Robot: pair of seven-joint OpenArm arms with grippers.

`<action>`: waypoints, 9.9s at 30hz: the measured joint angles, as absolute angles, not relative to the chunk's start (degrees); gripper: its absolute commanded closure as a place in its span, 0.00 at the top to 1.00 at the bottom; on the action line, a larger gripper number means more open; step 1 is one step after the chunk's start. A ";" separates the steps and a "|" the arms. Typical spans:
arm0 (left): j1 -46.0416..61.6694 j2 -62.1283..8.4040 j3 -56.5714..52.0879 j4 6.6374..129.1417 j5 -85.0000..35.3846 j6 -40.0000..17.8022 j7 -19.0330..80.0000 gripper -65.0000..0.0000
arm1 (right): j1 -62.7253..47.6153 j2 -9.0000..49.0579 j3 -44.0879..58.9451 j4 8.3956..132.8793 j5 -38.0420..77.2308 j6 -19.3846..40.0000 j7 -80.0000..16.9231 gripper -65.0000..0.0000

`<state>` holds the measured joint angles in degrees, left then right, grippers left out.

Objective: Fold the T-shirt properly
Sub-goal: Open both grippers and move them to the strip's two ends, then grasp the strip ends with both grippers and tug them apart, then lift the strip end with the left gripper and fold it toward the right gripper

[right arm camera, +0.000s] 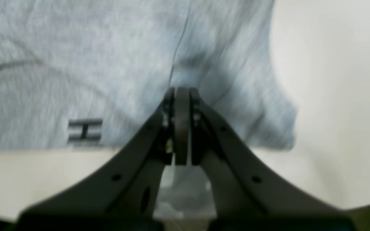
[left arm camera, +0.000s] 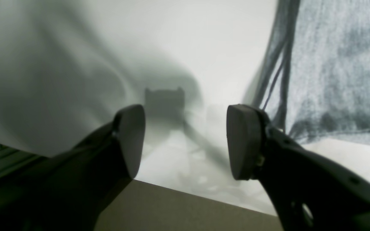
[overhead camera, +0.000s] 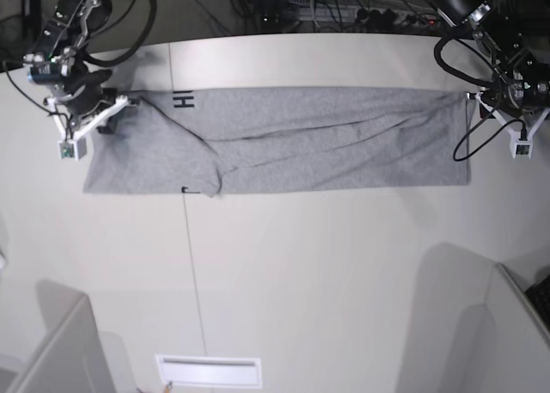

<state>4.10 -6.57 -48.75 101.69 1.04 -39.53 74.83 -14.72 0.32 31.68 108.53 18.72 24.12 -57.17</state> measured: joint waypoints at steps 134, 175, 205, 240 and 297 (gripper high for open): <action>13.50 -3.84 -37.78 105.47 -13.63 -39.53 66.81 0.60 | -22.79 -5.50 25.12 111.72 18.61 24.49 -52.69 0.00; 12.53 -3.81 -43.00 105.73 -13.76 -39.53 66.61 0.00 | -20.53 -5.37 25.12 108.88 18.46 24.47 -52.45 0.00; 7.03 -9.45 -48.60 95.11 -13.37 -39.51 66.78 0.82 | -19.70 -5.63 25.15 108.88 18.61 24.47 -52.66 0.00; 2.46 -10.70 -41.41 85.41 -15.70 -39.70 64.58 0.00 | -20.01 -5.85 25.12 108.88 18.61 24.49 -52.69 0.00; 6.63 6.66 -6.28 108.22 -13.34 -38.41 72.14 0.00 | -18.76 -5.85 25.12 108.22 18.39 24.47 -52.71 0.00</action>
